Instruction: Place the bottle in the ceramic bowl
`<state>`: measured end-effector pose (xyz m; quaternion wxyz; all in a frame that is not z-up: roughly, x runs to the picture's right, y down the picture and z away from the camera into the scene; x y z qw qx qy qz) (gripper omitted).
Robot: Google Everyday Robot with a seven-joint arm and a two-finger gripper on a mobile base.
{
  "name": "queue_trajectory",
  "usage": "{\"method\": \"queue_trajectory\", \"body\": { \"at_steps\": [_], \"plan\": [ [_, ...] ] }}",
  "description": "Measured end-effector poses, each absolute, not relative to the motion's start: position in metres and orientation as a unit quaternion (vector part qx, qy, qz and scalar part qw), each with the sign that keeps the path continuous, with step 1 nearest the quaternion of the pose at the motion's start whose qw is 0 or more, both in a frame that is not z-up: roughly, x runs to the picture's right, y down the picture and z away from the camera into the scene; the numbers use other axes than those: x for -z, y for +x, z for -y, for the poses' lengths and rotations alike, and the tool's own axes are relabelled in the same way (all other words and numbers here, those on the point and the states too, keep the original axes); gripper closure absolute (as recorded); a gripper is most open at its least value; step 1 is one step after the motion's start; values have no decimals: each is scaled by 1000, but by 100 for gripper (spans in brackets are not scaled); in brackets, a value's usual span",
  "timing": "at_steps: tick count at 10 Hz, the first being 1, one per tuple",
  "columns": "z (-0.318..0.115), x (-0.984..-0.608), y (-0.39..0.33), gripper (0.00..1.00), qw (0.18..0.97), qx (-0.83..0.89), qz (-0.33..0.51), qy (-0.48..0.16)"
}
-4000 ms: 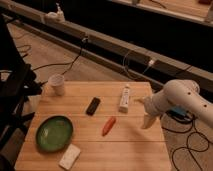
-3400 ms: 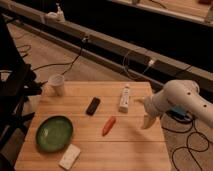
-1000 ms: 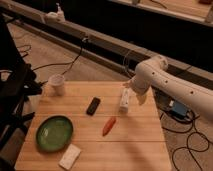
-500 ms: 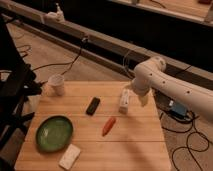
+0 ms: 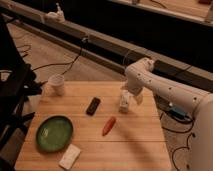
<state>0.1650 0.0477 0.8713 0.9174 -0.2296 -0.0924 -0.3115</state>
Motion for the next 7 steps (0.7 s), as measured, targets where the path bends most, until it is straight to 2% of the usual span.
{"method": "queue_trajectory", "body": {
  "at_steps": [7],
  "plan": [
    [-83, -926, 141, 22, 916, 260, 173, -253]
  ]
}}
